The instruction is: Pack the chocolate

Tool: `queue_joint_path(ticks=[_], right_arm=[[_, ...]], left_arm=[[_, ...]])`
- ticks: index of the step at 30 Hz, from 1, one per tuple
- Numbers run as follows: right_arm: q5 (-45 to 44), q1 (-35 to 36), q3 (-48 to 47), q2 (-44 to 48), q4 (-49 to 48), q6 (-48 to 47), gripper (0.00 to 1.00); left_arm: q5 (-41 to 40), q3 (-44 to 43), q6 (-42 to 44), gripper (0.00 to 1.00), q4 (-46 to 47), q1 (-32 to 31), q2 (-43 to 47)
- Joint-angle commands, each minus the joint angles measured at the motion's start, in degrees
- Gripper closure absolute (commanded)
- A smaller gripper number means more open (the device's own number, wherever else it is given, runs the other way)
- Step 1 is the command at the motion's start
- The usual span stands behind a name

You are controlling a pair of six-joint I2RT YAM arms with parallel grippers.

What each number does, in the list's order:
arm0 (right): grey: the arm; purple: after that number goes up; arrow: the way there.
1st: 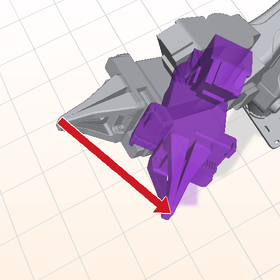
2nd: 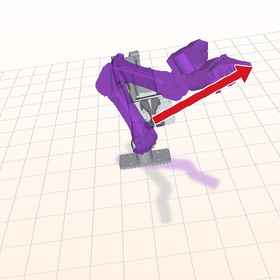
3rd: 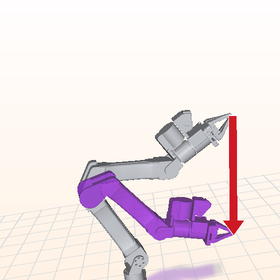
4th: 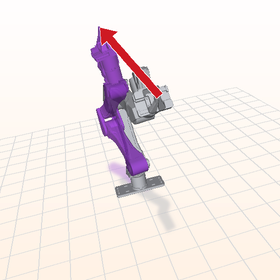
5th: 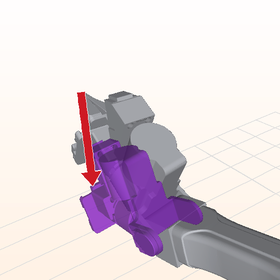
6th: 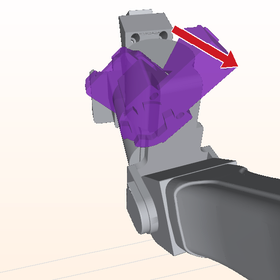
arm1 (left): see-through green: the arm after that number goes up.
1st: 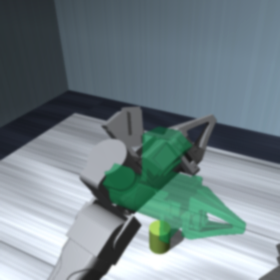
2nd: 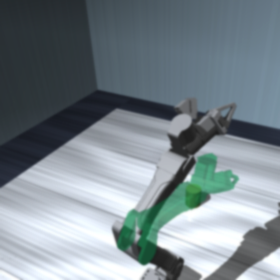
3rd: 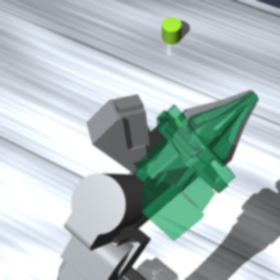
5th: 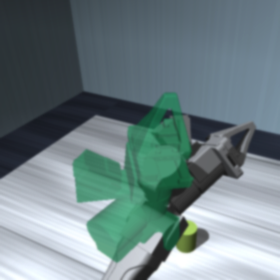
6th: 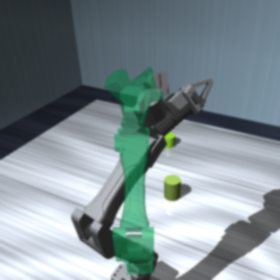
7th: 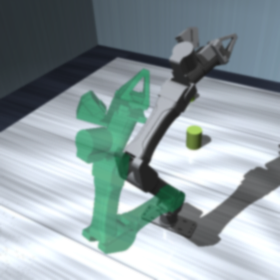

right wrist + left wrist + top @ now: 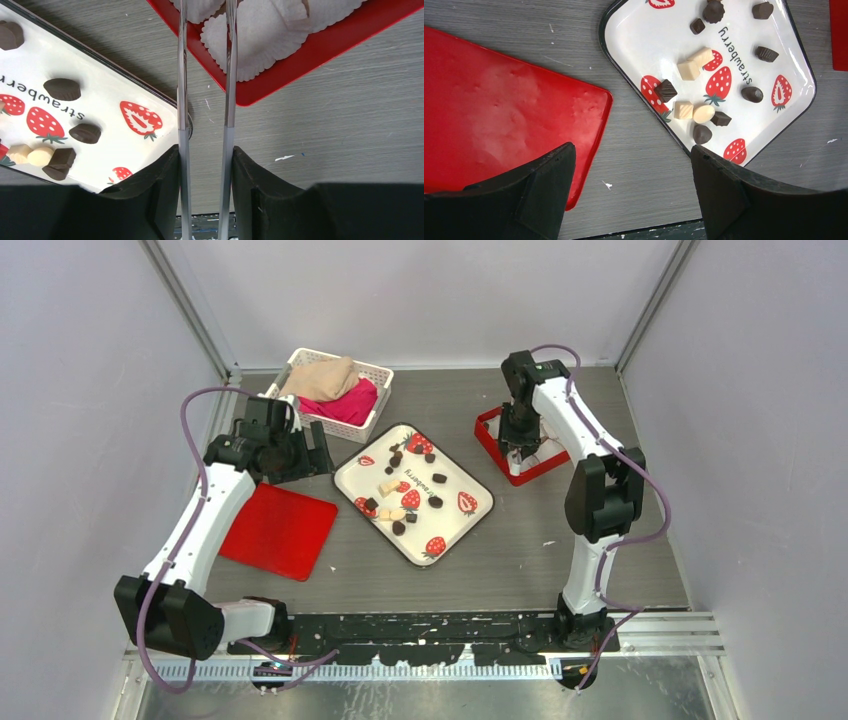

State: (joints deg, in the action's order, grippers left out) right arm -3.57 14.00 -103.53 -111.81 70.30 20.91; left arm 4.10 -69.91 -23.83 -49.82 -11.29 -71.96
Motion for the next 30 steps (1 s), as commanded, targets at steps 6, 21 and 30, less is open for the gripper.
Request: queue_joint_path(ticks=[6,21,30], right_arm=[[-1.05,0.18,-8.77,6.1,3.85,-0.36,0.57],[6.93,19.84,2.61,8.43,3.31,0.62,0.57],[4.81,22.66,2.99,5.29,3.71,-1.69,0.52]], left_arm=[[0.85,-1.97,-0.33,0.15,2.53,-0.18,-0.66],[0.57,-1.69,0.1,0.15,2.87,-0.14,-0.72],[1.05,-1.43,0.02,0.15,3.22,-0.14,-1.25]])
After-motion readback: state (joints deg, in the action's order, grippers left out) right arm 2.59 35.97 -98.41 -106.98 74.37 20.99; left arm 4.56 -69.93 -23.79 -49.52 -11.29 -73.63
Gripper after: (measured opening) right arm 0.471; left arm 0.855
